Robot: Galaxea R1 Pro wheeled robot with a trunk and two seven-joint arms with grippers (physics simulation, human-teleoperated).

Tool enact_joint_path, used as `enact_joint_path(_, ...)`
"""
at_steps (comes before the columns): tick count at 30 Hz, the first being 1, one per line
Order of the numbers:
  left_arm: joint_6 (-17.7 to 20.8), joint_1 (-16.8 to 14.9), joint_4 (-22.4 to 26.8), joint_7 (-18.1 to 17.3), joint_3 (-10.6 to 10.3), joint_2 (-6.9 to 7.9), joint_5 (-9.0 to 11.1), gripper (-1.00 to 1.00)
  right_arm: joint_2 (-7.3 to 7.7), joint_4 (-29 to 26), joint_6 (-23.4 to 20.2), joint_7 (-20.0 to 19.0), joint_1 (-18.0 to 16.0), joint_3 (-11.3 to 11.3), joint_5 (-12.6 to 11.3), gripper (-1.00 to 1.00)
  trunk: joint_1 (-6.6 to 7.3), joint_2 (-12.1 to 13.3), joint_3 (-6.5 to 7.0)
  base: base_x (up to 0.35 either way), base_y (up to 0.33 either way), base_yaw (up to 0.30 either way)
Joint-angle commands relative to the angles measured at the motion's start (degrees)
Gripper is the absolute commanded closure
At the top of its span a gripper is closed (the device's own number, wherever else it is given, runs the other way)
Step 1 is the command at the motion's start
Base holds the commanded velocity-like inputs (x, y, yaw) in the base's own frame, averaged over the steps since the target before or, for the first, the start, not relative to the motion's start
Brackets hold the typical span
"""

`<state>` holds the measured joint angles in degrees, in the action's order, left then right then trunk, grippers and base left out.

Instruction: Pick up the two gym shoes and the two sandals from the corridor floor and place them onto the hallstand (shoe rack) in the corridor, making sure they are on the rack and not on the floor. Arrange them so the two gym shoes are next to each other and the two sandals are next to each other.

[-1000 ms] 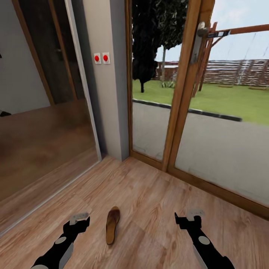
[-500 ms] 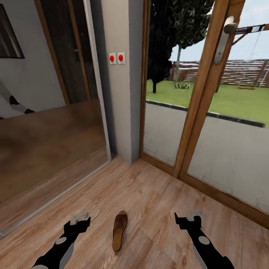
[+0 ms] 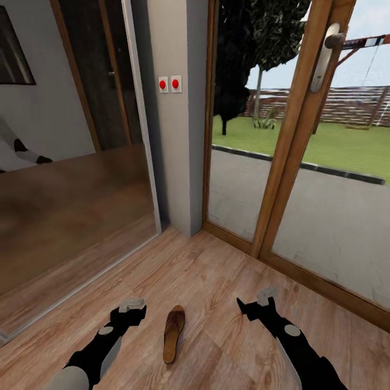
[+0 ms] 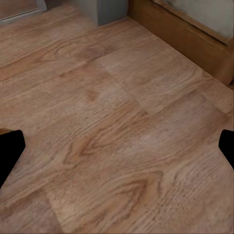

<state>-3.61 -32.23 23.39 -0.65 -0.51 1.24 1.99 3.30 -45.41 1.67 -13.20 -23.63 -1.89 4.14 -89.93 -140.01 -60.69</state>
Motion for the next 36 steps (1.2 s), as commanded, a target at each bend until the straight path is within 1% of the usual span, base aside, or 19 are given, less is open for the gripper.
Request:
enact_joint_path(1, 0.61, -0.36, -0.02, -0.08, -0.12, -0.03, 0.22, -1.00, 0.05, -0.79, -0.65, -0.24, -0.02, -0.05, 0.44, -1.00, 0.01, -0.02, -0.05, 0.000, 0.000, 0.000)
enact_joint_path(4, 2.52, -1.10, 0.00, -0.15, -0.27, -0.10, 0.27, -1.00, 0.10, -2.75, -3.08, -0.68, -0.02, -0.05, 0.38, -1.00, 0.01, -0.02, -0.05, 0.000, 0.000, 0.000)
enact_joint_path(6, 3.01, -1.32, -0.02, -0.15, -0.30, -0.10, 0.28, -1.00, 0.11, -3.29, -3.84, -0.78, -0.02, -0.03, 0.38, -1.00, -0.43, -0.82, -0.41, 0.000, 0.000, 0.000)
enact_joint_path(12, 3.62, -1.53, -0.38, -0.13, -0.29, -0.04, 0.20, -1.00, 0.24, -3.94, -4.83, -0.97, -0.02, 0.18, 0.38, -1.00, -1.75, -3.23, -1.49, 0.000, 0.000, 0.000)
enact_joint_path(15, 3.65, -1.50, -0.59, -0.09, -0.21, 0.02, 0.16, -1.00, 0.31, -3.96, -5.00, -1.00, -0.02, 0.24, 0.41, -1.00, -1.82, -3.27, -2.17, 0.000, 0.000, 0.000)
enact_joint_path(23, 3.62, -1.09, -0.93, -0.06, -0.12, 0.13, 0.39, -1.00, 0.72, -4.11, -5.16, -0.97, -0.02, 0.30, 0.37, -1.00, -2.03, -3.37, -4.26, 0.000, 0.000, 0.000)
enact_joint_path(36, 3.61, -0.91, -1.00, -0.06, -0.11, 0.17, 0.59, -1.00, 0.99, -4.15, -5.18, -0.95, -0.02, 0.31, 0.34, -1.00, -2.37, -3.55, -8.23, 0.000, 0.000, 0.000)
